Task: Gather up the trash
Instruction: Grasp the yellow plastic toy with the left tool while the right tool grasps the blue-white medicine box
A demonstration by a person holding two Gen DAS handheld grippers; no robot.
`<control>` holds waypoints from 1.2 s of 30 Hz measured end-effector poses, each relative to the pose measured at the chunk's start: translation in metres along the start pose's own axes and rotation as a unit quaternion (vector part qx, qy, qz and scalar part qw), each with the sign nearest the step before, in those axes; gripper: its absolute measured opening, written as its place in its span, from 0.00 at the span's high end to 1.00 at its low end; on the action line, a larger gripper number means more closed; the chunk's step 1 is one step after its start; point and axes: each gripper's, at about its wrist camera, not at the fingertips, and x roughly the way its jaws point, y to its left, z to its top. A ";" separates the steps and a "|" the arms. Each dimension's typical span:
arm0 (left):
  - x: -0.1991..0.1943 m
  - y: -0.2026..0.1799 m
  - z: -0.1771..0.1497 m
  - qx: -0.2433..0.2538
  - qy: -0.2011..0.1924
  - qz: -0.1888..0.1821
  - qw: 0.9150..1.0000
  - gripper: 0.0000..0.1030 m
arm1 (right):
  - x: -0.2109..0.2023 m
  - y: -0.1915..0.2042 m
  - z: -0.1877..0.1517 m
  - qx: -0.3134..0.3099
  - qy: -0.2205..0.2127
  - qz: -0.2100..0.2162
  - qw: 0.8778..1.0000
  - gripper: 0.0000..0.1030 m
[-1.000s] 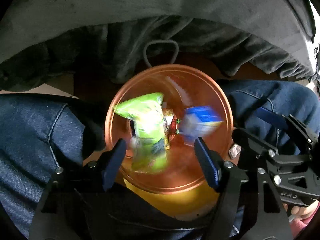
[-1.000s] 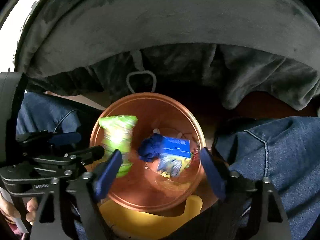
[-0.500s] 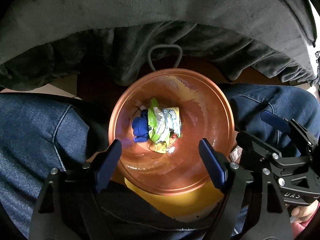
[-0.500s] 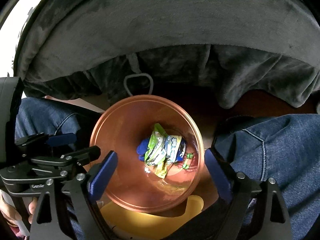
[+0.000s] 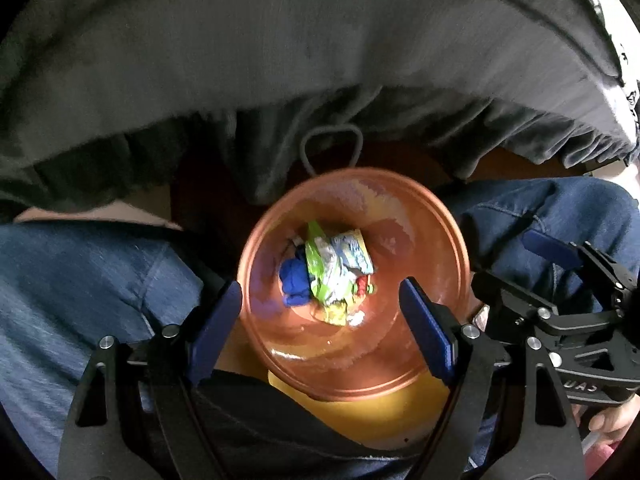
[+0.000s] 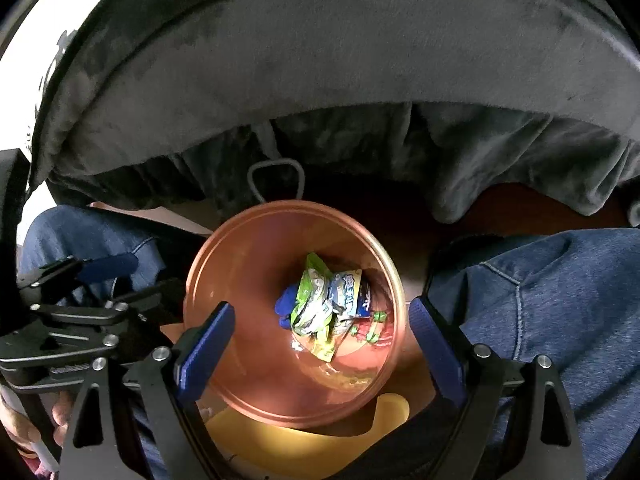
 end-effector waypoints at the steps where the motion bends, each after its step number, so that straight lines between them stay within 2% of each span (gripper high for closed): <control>1: -0.005 -0.001 0.001 0.006 -0.007 0.002 1.000 0.24 | -0.003 0.000 0.001 -0.002 -0.006 -0.002 1.000 0.16; 5: -0.044 -0.007 0.007 0.039 -0.065 0.009 0.997 0.24 | -0.035 0.001 0.010 -0.012 -0.061 -0.019 0.998 0.16; 9: -0.105 -0.005 0.020 0.062 -0.152 0.009 0.986 0.23 | -0.089 -0.004 0.025 -0.010 -0.156 -0.030 0.987 0.14; 11: -0.128 0.000 0.028 0.059 -0.187 0.017 0.980 0.18 | -0.115 -0.007 0.032 -0.004 -0.204 -0.032 0.979 0.11; 13: -0.154 0.012 0.044 0.048 -0.231 0.025 0.971 0.15 | -0.136 -0.007 0.039 -0.005 -0.240 -0.028 0.970 0.09; 16: -0.179 0.029 0.077 0.030 -0.278 0.042 0.959 0.13 | -0.158 -0.008 0.051 -0.003 -0.281 -0.020 0.959 0.08; 19: -0.192 0.046 0.120 0.015 -0.306 0.046 0.951 0.13 | -0.167 -0.006 0.059 0.000 -0.297 -0.013 0.955 0.08; 23: -0.191 0.058 0.184 0.009 -0.325 0.045 0.945 0.13 | -0.159 0.001 0.067 -0.005 -0.288 -0.001 0.958 0.08; 25: -0.181 0.062 0.224 0.012 -0.320 0.062 0.945 0.13 | -0.155 0.003 0.069 -0.011 -0.282 0.002 0.959 0.08; 28: -0.159 0.065 0.270 0.021 -0.294 0.094 0.951 0.13 | -0.148 0.008 0.071 -0.019 -0.273 0.005 0.962 0.08; 30: -0.151 0.069 0.290 0.015 -0.291 0.102 0.951 0.13 | -0.144 0.011 0.074 -0.023 -0.270 0.006 0.962 0.08; 35: -0.138 0.076 0.325 0.007 -0.278 0.089 0.956 0.14 | -0.135 0.010 0.083 -0.030 -0.262 0.005 0.965 0.08; 36: -0.136 0.076 0.329 0.007 -0.276 0.086 0.957 0.22 | -0.132 0.009 0.087 -0.030 -0.259 0.006 0.965 0.08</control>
